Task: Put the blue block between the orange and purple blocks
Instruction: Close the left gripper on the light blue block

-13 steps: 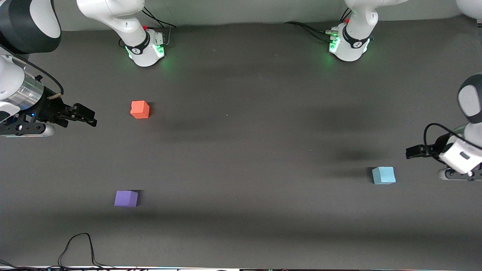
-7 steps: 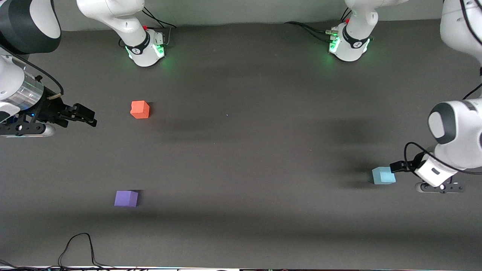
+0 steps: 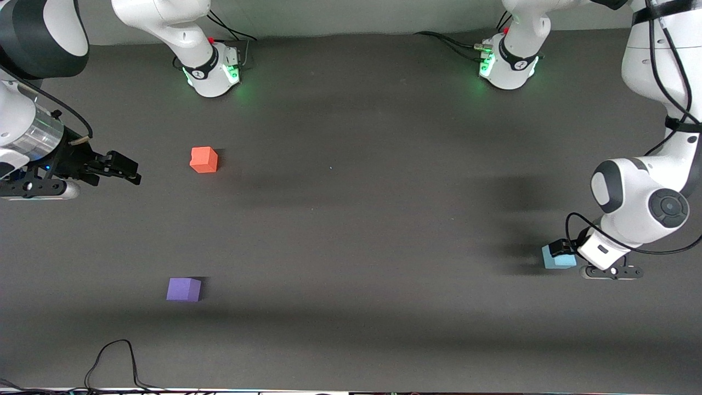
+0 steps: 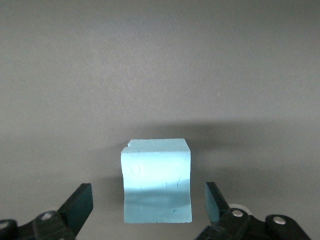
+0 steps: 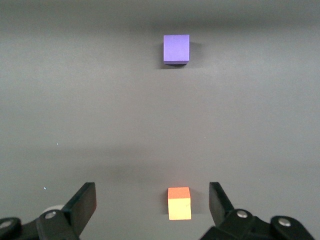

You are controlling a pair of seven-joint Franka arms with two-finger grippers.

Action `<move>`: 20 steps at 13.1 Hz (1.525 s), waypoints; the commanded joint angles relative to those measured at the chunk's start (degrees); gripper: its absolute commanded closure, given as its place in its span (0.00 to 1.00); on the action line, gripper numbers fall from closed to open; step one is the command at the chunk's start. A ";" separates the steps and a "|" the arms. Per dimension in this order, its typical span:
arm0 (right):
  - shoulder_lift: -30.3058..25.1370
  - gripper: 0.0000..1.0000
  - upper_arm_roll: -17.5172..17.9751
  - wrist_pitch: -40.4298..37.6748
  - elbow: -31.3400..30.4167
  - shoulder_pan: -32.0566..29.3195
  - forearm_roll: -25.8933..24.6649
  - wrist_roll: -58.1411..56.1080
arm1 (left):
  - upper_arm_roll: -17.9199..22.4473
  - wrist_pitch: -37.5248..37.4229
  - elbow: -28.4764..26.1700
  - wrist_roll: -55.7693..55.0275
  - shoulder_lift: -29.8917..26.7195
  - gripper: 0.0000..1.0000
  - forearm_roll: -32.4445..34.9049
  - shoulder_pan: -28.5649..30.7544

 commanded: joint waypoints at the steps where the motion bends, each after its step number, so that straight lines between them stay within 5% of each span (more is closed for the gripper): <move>1: 0.20 0.00 0.27 0.02 0.45 -0.64 -0.10 -1.36 | 0.09 1.50 -0.87 0.59 0.94 0.00 0.58 0.01; 14: 0.28 0.00 -0.87 -0.07 0.36 -0.55 -0.01 -3.03 | 0.09 1.33 3.17 -0.20 4.81 0.02 0.49 -0.08; 18: 0.28 0.00 -0.96 0.02 0.36 -0.55 -0.10 -4.33 | 0.09 1.24 3.17 -0.20 4.81 0.55 0.23 -0.08; 20: 0.20 0.00 -1.22 0.02 0.36 -0.55 -0.10 -6.19 | 0.09 1.24 3.17 -0.21 4.81 0.65 0.14 -0.08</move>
